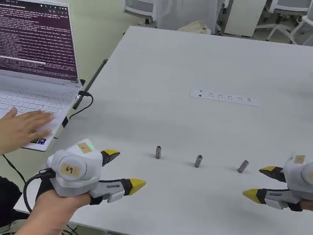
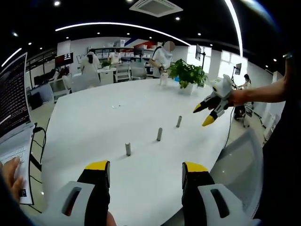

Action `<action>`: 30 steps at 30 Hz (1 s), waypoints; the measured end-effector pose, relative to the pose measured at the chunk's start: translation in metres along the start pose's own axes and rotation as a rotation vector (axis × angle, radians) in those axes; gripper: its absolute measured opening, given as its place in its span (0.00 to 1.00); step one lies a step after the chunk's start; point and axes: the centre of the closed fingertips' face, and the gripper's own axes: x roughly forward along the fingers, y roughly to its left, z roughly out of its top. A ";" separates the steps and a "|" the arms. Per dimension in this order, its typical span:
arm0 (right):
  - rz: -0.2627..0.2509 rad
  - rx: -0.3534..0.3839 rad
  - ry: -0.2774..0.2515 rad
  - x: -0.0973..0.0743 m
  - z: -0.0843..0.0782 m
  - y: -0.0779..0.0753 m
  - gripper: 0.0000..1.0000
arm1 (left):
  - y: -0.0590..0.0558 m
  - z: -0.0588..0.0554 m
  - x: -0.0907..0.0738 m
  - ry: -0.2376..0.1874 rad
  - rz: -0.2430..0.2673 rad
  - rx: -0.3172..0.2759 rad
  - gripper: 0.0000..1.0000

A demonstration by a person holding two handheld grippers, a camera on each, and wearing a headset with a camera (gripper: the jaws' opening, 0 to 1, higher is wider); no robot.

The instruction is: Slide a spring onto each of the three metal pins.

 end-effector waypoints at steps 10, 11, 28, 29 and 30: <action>-0.024 0.087 -0.042 -0.013 -0.007 0.010 0.59 | -0.003 0.002 0.009 0.006 -0.026 0.016 0.58; -0.026 0.096 -0.049 -0.014 -0.008 0.012 0.59 | -0.003 0.002 0.009 0.007 -0.029 0.020 0.58; -0.050 0.204 -0.098 -0.023 -0.020 0.031 0.69 | -0.004 0.000 0.010 0.011 -0.039 0.025 0.60; -0.049 0.208 -0.099 -0.023 -0.021 0.032 0.69 | -0.004 0.000 0.010 0.011 -0.038 0.025 0.61; -0.049 0.212 -0.100 -0.023 -0.021 0.034 0.70 | -0.005 -0.001 0.010 0.010 -0.039 0.024 0.61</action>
